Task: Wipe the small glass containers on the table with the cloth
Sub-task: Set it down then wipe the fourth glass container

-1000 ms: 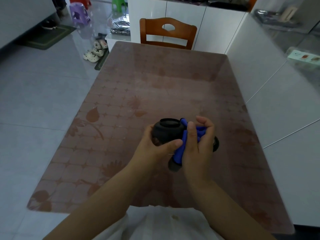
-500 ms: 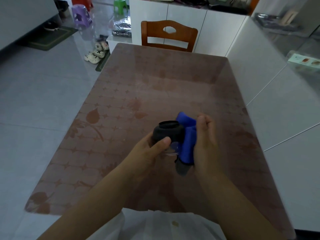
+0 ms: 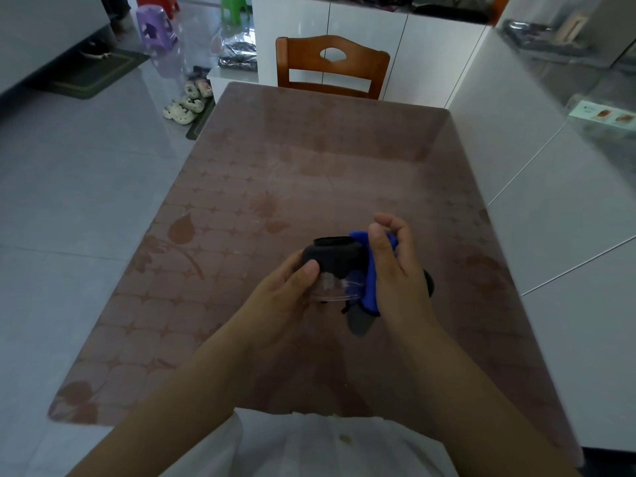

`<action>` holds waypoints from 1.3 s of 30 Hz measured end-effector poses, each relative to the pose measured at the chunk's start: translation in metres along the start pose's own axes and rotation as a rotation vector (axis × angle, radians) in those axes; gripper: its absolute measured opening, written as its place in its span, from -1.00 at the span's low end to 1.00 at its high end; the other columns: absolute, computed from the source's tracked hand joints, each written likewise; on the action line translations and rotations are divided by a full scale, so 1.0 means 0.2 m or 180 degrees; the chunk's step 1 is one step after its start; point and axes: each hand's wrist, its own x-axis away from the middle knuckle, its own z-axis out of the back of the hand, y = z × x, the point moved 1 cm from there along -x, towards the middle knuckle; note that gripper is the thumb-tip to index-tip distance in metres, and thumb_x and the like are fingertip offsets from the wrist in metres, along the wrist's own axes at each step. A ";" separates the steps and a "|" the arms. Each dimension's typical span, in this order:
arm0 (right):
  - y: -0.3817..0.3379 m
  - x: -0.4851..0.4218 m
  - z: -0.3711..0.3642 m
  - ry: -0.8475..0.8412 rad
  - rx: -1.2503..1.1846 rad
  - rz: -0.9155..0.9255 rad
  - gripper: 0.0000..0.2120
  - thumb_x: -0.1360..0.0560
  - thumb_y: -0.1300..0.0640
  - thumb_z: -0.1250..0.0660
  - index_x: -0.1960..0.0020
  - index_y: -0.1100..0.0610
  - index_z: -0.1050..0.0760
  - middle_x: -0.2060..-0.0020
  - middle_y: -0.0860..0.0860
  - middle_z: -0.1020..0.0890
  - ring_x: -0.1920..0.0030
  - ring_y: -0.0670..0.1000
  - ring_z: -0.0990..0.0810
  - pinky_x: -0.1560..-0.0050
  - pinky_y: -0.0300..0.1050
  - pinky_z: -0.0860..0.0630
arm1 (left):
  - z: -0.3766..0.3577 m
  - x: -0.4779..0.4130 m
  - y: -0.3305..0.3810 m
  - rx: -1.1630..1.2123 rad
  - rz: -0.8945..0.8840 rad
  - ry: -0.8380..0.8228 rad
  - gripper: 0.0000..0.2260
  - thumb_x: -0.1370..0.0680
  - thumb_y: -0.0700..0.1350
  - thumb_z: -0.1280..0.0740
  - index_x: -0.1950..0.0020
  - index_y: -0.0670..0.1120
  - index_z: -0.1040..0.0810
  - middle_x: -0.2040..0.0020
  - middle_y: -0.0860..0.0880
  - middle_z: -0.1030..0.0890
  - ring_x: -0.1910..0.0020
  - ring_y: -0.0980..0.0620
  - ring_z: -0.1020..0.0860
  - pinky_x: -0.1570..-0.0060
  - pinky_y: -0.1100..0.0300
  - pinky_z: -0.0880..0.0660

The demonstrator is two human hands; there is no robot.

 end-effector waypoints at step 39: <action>0.03 -0.06 0.16 0.0786 -0.0241 0.0078 -0.79 -0.61 0.08 -0.08 -0.04 0.19 -0.41 0.17 0.03 -0.64 0.30 -0.14 -0.65 0.18 -0.22 -0.60 | -0.05 0.01 0.06 0.0571 -0.0170 -0.0123 -0.43 -0.10 0.34 -0.53 -0.03 0.13 -0.67 -0.02 0.10 -0.70 -0.03 0.14 -0.64 0.09 0.32 -0.55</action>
